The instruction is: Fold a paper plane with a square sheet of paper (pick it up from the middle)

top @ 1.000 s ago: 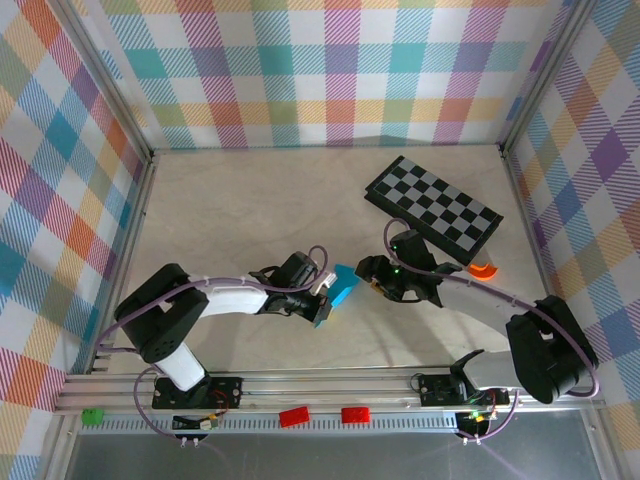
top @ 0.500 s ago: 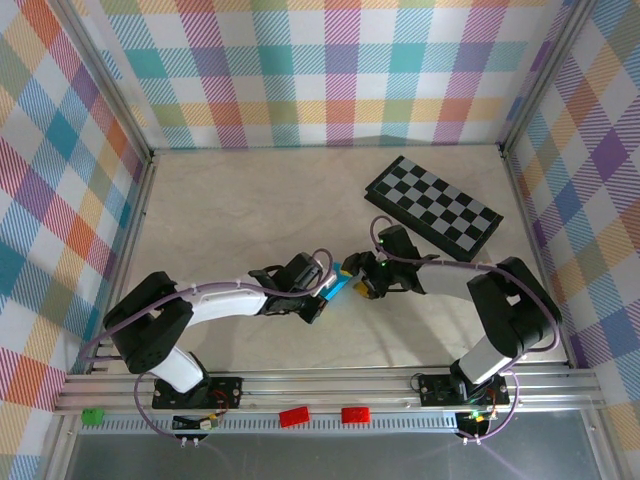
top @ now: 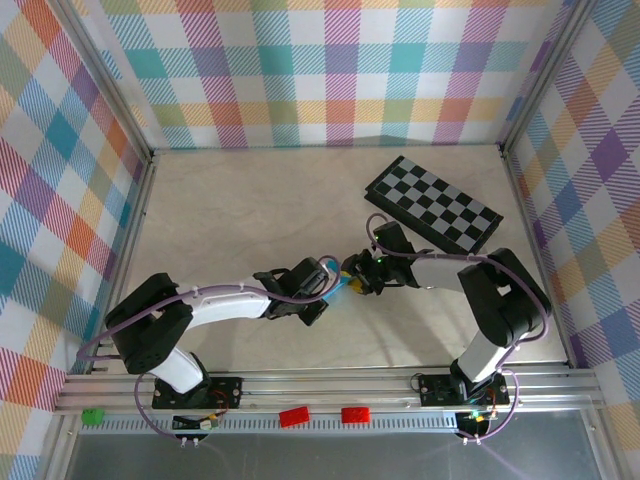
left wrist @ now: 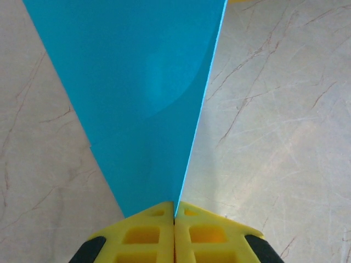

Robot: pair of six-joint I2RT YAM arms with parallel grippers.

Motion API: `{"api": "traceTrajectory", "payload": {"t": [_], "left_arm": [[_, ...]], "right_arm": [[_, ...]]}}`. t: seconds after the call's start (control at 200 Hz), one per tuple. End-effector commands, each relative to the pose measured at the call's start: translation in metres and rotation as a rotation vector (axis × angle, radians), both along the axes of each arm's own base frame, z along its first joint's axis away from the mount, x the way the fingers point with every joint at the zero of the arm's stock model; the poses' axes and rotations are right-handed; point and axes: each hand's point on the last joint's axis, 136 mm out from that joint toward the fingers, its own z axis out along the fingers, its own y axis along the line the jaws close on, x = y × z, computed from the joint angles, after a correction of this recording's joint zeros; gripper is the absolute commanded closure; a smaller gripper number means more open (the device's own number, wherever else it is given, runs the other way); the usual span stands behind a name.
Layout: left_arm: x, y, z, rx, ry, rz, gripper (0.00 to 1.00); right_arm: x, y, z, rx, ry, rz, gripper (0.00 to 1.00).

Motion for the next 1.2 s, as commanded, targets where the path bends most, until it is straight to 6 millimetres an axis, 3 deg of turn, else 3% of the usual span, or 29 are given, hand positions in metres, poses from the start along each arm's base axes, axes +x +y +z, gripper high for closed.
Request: {"api": "traceTrajectory", "payload": {"t": [0.0, 0.295, 0.54, 0.605, 0.965, 1.195], "left_arm": [[0.007, 0.002, 0.012, 0.051, -0.071, -0.028, 0.93], [0.007, 0.003, 0.009, 0.105, -0.114, -0.05, 0.87], [0.006, 0.006, 0.005, 0.183, -0.143, -0.068, 0.81], [0.008, 0.007, 0.004, 0.203, -0.155, -0.069, 0.75], [0.012, 0.006, 0.002, 0.255, -0.208, -0.077, 0.71], [0.013, 0.004, 0.002, 0.247, -0.21, -0.079, 0.84]], "right_arm": [[0.003, 0.01, 0.009, 0.025, 0.002, 0.027, 0.63], [0.0, 0.008, 0.01, 0.024, 0.002, 0.025, 0.86], [0.001, 0.01, 0.011, 0.053, -0.004, 0.005, 0.96], [0.001, 0.01, 0.013, 0.058, -0.01, 0.001, 0.97], [0.001, 0.008, 0.017, 0.062, -0.02, -0.008, 0.99], [0.002, 0.009, 0.018, 0.067, -0.023, -0.007, 0.99]]}}
